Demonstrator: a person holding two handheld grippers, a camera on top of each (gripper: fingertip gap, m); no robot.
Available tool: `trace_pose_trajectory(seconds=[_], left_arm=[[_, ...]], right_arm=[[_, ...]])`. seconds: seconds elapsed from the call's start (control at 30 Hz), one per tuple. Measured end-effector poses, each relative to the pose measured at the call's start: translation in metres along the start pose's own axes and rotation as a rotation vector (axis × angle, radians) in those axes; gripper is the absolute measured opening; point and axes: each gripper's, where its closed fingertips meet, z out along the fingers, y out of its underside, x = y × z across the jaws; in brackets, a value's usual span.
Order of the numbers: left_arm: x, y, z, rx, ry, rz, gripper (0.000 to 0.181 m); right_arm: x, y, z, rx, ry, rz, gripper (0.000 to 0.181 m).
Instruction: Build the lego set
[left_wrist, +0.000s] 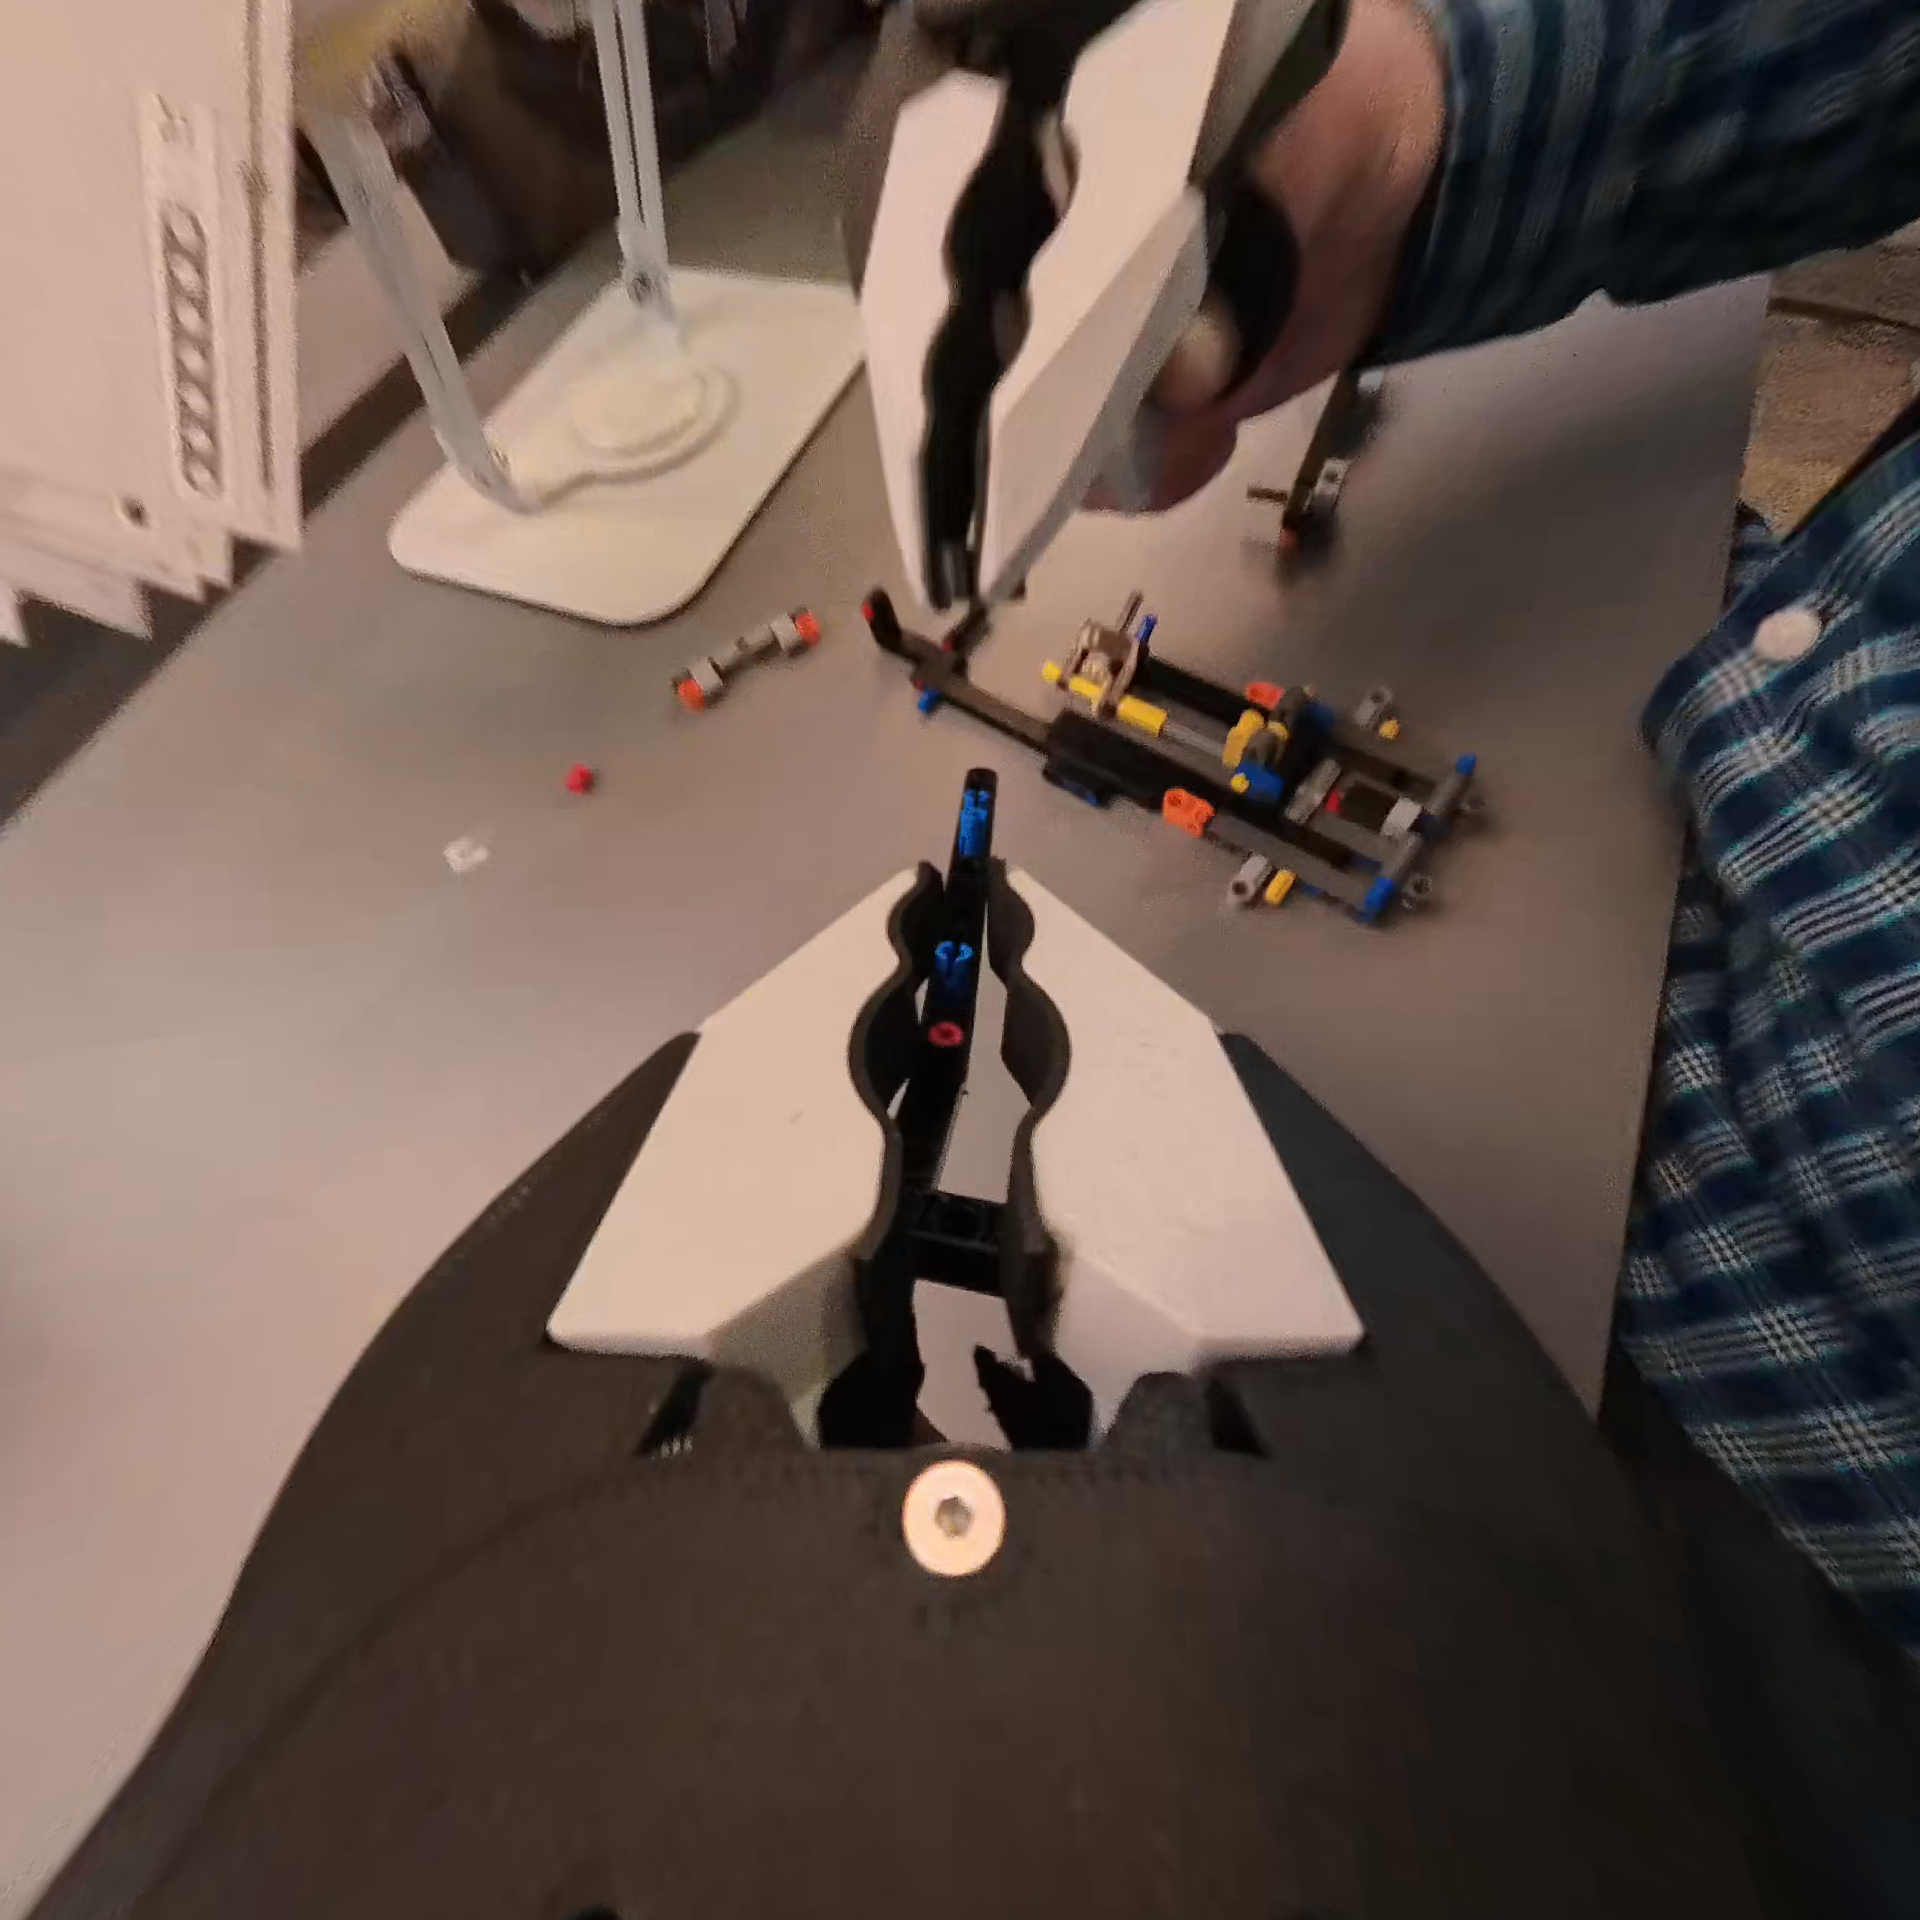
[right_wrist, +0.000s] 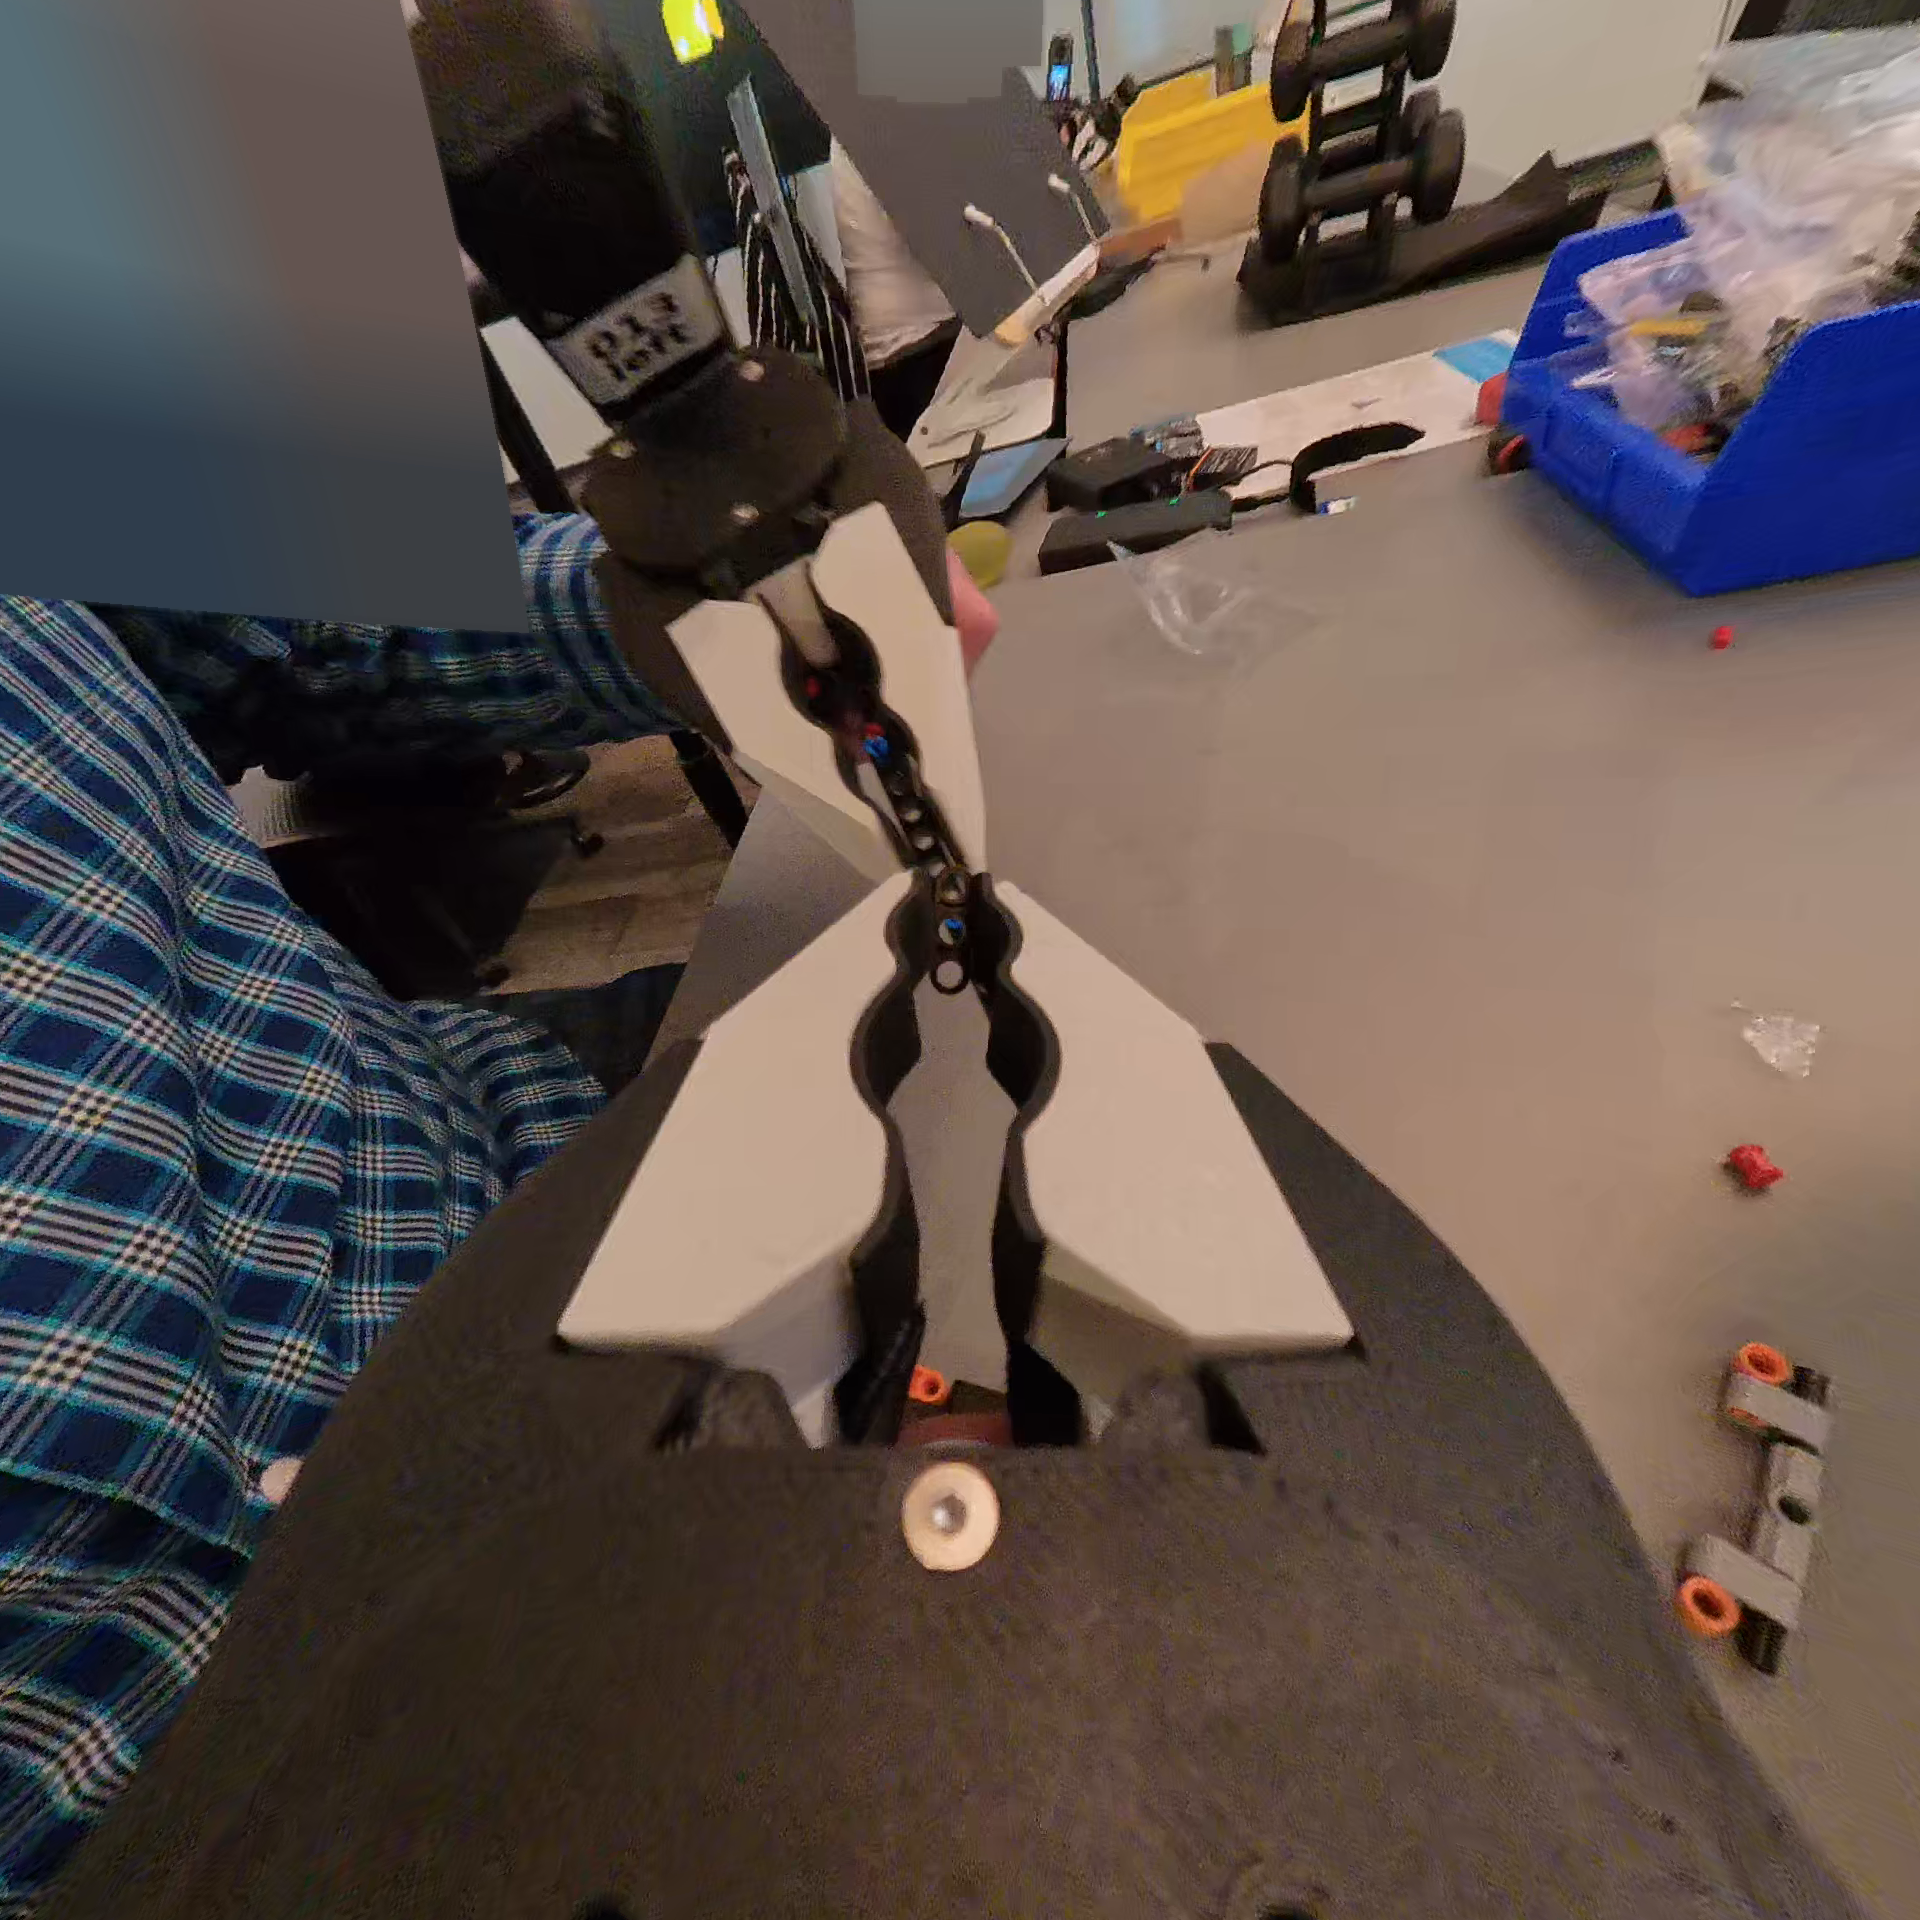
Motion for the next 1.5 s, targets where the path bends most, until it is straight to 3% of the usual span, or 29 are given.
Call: trace_pose_trajectory(seconds=[0.03, 0.1, 0.27, 0.4, 0.67, 0.8, 0.93, 1.0, 1.13, 1.3, 1.5], left_arm=[[0.002, 0.003, 0.001, 0.007, 0.015, -0.018, 0.008], [0.004, -0.005, 0.001, 0.053, 0.038, -0.063, 0.008], [0.0, 0.01, 0.005, 0.039, 0.071, -0.157, 0.008], [-0.004, 0.022, 0.002, 0.025, 0.114, -0.327, 0.008], [-0.017, 0.04, -0.005, 0.028, 0.133, -0.569, 0.008], [-0.018, 0.046, -0.002, 0.03, 0.154, -0.661, 0.008], [-0.019, 0.046, -0.001, 0.048, 0.177, -0.74, 0.008], [-0.019, 0.044, 0.0, 0.07, 0.203, -0.793, 0.008], [-0.015, 0.038, 0.006, 0.089, 0.251, -0.86, 0.008], [-0.016, 0.032, 0.011, 0.12, 0.278, -0.904, 0.008], [-0.021, 0.037, 0.017, 0.116, 0.26, -0.883, 0.008]], right_arm=[[0.0, 0.0, -0.001, 0.008, -0.003, 0.017, 0.004], [0.003, -0.001, -0.004, 0.036, -0.017, 0.081, 0.004], [0.018, 0.008, -0.009, 0.025, 0.015, 0.209, 0.004], [0.023, 0.033, -0.003, -0.141, 0.024, 0.241, 0.004], [0.041, 0.097, 0.017, -0.602, 0.141, -0.048, 0.005], [0.047, 0.112, 0.023, -0.725, 0.171, -0.186, 0.024], [0.052, 0.105, 0.019, -0.694, 0.194, -0.242, 0.028], [0.045, 0.086, 0.022, -0.595, 0.192, -0.28, 0.027], [0.037, 0.057, 0.034, -0.489, 0.257, -0.538, 0.026], [0.037, 0.06, 0.049, -0.562, 0.341, -0.88, 0.03], [0.046, 0.066, 0.053, -0.619, 0.406, -1.009, 0.02]])
